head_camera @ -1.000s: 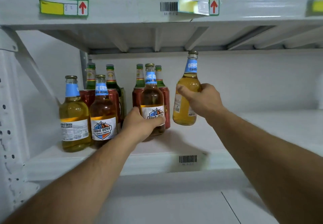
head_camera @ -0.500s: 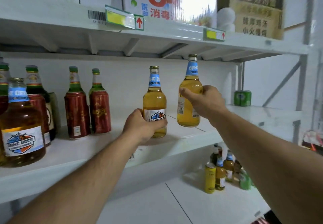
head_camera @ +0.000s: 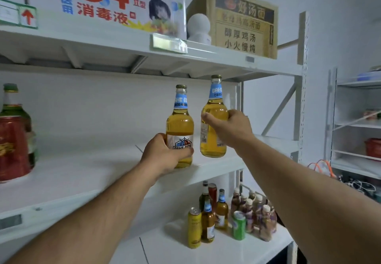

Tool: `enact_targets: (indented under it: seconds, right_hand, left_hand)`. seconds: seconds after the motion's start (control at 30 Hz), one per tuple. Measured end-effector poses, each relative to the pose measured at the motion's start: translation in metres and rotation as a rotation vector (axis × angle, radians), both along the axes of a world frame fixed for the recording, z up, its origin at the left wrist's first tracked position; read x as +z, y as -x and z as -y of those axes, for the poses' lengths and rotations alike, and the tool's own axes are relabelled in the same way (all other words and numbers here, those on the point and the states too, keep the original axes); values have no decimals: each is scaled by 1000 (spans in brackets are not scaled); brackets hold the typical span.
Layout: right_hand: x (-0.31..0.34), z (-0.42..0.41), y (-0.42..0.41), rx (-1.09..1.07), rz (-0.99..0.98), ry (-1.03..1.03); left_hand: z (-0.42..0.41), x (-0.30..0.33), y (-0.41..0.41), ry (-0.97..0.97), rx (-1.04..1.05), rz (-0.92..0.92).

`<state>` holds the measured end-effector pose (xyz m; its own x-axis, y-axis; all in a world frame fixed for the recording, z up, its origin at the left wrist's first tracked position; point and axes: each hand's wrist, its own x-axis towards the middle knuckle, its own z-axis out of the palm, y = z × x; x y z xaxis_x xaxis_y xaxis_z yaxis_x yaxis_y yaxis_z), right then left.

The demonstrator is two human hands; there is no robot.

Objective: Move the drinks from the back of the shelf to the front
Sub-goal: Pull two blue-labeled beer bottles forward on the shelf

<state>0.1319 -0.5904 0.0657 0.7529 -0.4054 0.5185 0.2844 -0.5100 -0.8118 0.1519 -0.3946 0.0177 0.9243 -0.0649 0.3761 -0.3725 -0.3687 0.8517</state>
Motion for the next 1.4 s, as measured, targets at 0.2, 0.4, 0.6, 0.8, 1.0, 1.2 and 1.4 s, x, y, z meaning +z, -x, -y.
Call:
enact_targets:
  seconds: [0.2,0.4,0.6,0.8,1.0,1.2,1.4]
  right_hand:
    - [-4,67,-34,23,-16,19]
    - [-3,121,-73,16,6,13]
    - [-2,172,-126,21,32,22]
    - [8,211,-174,26,16,20]
    - [10,244,-218,58,-13,16]
    - [7,279,-266,110,-26,3]
    - [5,308,-318,182,-60,27]
  left_hand:
    - [72,6,-24,5,-7,-14]
    - [122,9,-58,9,-4,-14]
    - [166,9,-110,6,12,11]
    - [206,15,-159,-20,23,-2]
    - [241,15,-196,-33,52,-30]
    - [275,13,-231,-33,133,-51]
    - [303,17,-258,9,206,-59]
